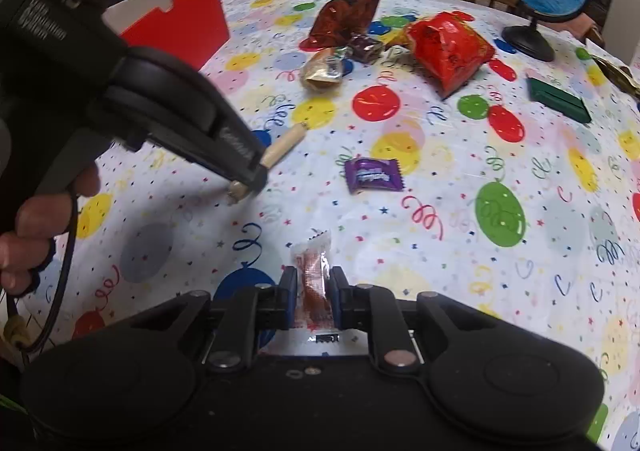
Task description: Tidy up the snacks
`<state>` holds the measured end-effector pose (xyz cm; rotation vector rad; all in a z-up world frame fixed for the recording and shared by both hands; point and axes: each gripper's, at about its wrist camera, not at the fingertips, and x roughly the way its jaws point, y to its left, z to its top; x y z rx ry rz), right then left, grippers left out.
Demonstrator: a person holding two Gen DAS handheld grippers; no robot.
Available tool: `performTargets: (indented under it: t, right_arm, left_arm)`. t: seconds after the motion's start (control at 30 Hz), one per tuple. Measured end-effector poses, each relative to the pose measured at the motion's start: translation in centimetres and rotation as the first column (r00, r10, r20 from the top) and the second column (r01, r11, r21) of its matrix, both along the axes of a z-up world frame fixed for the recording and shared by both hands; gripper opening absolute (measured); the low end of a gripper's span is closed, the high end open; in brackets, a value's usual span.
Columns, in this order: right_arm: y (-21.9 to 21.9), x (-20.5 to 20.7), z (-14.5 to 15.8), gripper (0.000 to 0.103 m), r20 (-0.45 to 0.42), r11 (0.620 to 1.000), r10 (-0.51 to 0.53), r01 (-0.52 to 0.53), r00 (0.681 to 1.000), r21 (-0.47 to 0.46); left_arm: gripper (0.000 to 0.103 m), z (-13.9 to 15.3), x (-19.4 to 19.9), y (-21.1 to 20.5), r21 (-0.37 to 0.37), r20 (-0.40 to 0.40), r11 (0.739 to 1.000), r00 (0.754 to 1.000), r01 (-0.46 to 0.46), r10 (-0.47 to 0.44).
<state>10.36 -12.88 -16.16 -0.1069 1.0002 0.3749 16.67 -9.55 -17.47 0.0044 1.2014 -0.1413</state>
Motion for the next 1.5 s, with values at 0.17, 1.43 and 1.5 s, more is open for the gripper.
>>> performTargets:
  t: [0.17, 1.43, 1.5]
  right_arm:
    - [-0.6, -0.2, 0.7, 0.015, 0.024, 0.999, -0.035, 0.035, 0.999, 0.017]
    - [-0.6, 0.1, 1.1, 0.015, 0.03, 0.995, -0.096, 0.095, 0.995, 0.035]
    - [-0.6, 0.2, 1.1, 0.015, 0.029, 0.995, -0.098, 0.097, 0.995, 0.033]
  left_arm:
    - [0.012, 0.1, 0.0, 1.4, -0.02, -0.023, 0.999, 0.999, -0.045, 0.044]
    - [0.029, 0.1, 0.7, 3.9, -0.005, -0.038, 0.996, 0.995, -0.092, 0.092]
    - [0.029, 0.1, 0.8, 3.9, -0.005, -0.045, 0.996, 0.995, -0.09, 0.089]
